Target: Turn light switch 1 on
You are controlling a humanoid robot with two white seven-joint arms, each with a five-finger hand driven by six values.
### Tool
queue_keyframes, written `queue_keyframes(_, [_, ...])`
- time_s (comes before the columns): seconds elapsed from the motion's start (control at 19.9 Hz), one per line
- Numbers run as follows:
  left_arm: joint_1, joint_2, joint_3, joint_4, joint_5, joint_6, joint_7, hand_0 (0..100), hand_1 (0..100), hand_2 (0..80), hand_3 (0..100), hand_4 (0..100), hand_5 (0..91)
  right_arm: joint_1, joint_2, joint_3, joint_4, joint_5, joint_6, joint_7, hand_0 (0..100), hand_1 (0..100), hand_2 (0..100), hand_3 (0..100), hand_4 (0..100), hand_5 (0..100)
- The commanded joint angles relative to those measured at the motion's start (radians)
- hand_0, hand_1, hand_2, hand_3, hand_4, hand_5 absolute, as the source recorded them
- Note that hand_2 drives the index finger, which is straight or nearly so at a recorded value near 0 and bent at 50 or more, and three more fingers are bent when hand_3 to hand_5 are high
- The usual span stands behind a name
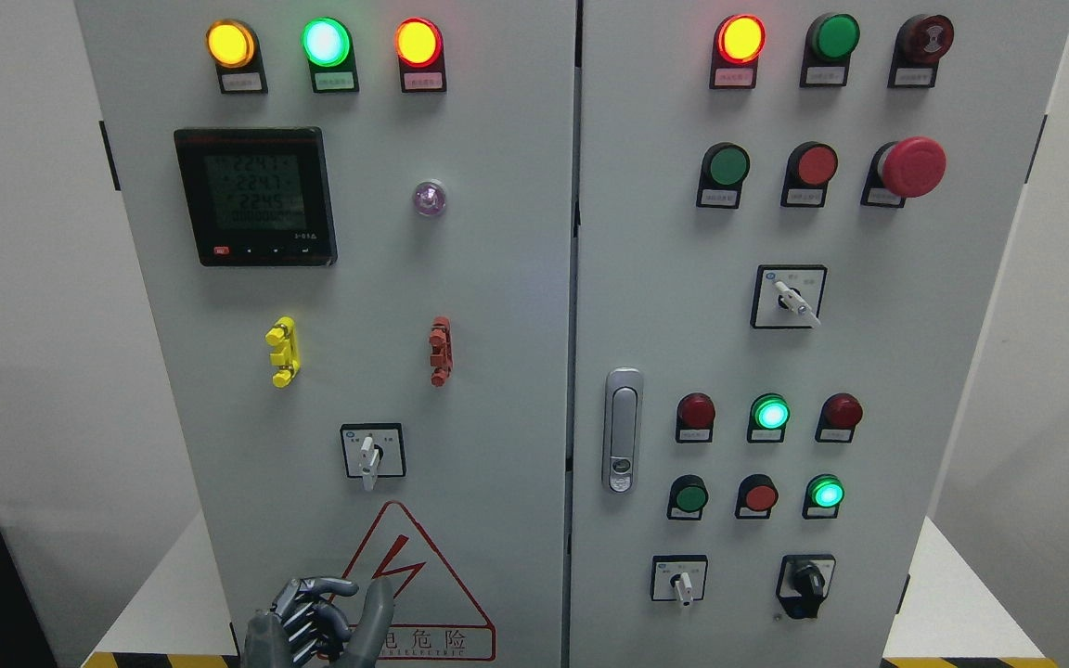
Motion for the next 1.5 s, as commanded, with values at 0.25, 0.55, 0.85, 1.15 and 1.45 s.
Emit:
queue_keyframes(0.25, [-0.076, -0.021, -0.03, -0.009, -0.006, 0.049, 0.039, 12, 67, 55.4, 95, 95, 86.5, 0.0, 0.0, 0.0, 0.0, 0.0, 0.0, 0.0, 0, 0, 0, 0, 0, 0])
queue_keyframes(0.55, [-0.108, -0.027, -0.03, -0.009, -0.007, 0.076, 0.056, 12, 67, 54.1, 96, 95, 86.5, 0.0, 0.0, 0.0, 0.0, 0.0, 0.0, 0.0, 0, 0, 0, 0, 0, 0])
queue_keyframes(0.85, [-0.131, -0.028, -0.03, -0.009, -0.009, 0.09, 0.09, 13, 67, 53.0, 96, 95, 86.5, 0.0, 0.0, 0.0, 0.0, 0.0, 0.0, 0.0, 0, 0, 0, 0, 0, 0])
queue_keyframes(1.15, [-0.167, -0.032, -0.023, -0.006, -0.01, 0.125, 0.09, 13, 68, 52.9, 96, 95, 86.6, 0.0, 0.0, -0.001, 0.0, 0.0, 0.0, 0.0, 0, 0, 0, 0, 0, 0])
queue_keyframes(1.45, [-0.188, -0.036, -0.02, 0.001, -0.012, 0.133, 0.092, 13, 68, 52.9, 96, 95, 86.6, 0.0, 0.0, 0.0, 0.0, 0.0, 0.0, 0.0, 0, 0, 0, 0, 0, 0])
